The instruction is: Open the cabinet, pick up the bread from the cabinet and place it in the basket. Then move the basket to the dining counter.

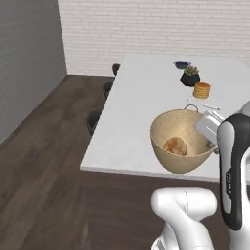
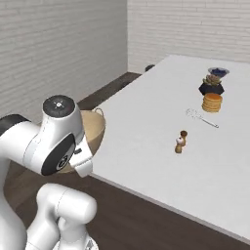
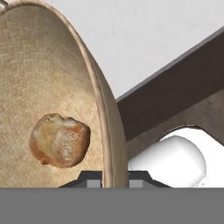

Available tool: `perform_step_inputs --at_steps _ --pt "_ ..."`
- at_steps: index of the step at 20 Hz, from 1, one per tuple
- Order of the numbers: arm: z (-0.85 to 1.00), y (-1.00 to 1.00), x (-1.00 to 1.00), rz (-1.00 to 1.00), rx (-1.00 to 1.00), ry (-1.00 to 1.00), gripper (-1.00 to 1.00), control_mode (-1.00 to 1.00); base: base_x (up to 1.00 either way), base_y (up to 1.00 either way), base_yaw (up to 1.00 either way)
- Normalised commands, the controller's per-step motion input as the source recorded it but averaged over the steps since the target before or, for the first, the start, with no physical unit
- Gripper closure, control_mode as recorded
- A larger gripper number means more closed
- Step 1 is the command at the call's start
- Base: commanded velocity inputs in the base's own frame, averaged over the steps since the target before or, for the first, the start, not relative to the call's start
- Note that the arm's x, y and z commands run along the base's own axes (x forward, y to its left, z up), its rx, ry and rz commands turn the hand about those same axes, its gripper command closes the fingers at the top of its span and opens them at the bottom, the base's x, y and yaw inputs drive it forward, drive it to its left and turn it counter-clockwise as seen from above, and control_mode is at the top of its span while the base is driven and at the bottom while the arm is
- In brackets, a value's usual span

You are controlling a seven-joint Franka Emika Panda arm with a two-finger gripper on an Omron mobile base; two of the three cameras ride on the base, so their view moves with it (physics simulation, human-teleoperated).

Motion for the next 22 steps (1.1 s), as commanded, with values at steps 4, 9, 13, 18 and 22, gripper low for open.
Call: perform_step_inputs --at_steps 4,9,13,18,22 --pt "0.0 0.0 0.0 0.0 0.0 0.0 1.0 1.0 0.43 0.61 -0.5" --pt "0.0 0.0 0.0 0.0 0.0 0.0 1.0 1.0 0.23 0.84 -0.3" --pt "-0.02 0.07 0.2 -0.02 -0.01 0.0 1.0 -1.0 0.35 0.49 -0.11" --pt "-0.04 0.02 0.95 -0.05 0.0 0.0 1.0 -1.0 0.0 0.0 0.0" --pt "-0.07 -0.02 1.0 -0.05 0.0 0.04 1.0 -1.0 0.0 0.0 0.0"
